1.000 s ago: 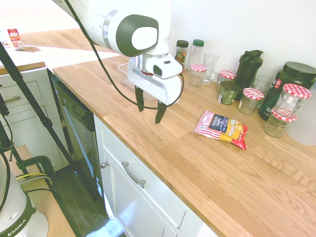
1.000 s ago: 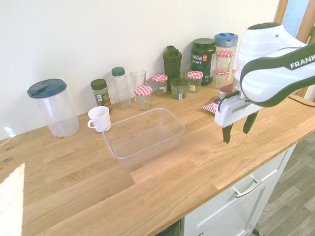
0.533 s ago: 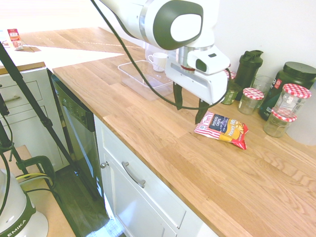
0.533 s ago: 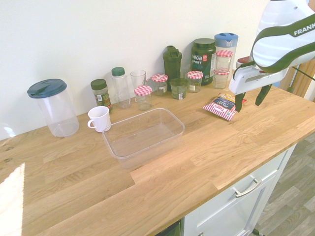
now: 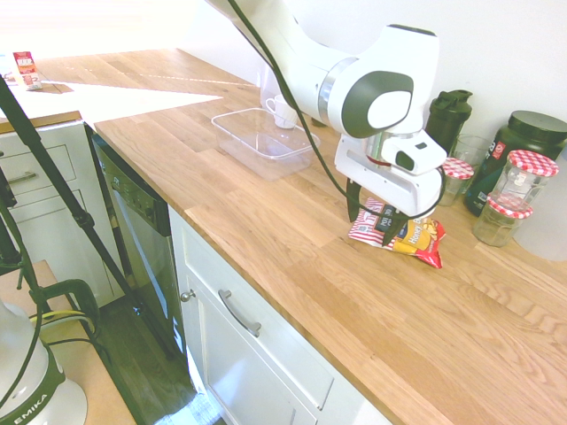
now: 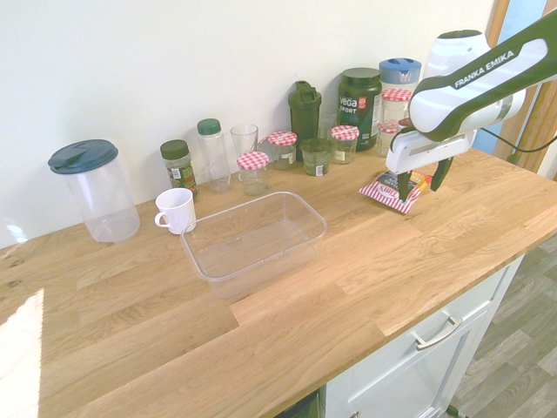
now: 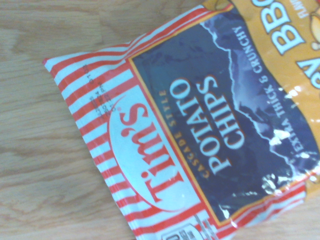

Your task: Put the chip bag into the container

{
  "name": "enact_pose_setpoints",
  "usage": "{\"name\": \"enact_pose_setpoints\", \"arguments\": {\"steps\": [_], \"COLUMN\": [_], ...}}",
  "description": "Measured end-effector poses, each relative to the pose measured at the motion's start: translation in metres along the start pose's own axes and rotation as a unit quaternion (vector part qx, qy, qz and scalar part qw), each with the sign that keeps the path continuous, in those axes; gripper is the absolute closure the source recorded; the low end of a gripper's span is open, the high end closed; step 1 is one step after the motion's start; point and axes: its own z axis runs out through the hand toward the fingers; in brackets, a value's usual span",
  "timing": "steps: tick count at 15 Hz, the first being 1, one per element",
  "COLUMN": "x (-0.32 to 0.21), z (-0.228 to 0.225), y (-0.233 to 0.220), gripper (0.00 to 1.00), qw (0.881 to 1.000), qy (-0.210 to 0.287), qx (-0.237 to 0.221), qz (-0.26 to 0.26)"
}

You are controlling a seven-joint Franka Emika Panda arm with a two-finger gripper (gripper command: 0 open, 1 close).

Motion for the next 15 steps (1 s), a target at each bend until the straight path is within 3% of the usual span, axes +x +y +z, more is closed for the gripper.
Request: {"name": "enact_pose_setpoints", "arguments": {"steps": [1,15], "x": [0.001,-0.001], "z": [0.003,0.025], "y": [-0.005,-0.026], "gripper": [1.00,1.00], "qw": [1.000,1.000], "qy": [-0.002,0.007], "qx": [0.000,0.000], "qz": [-0.002,-0.020]}}
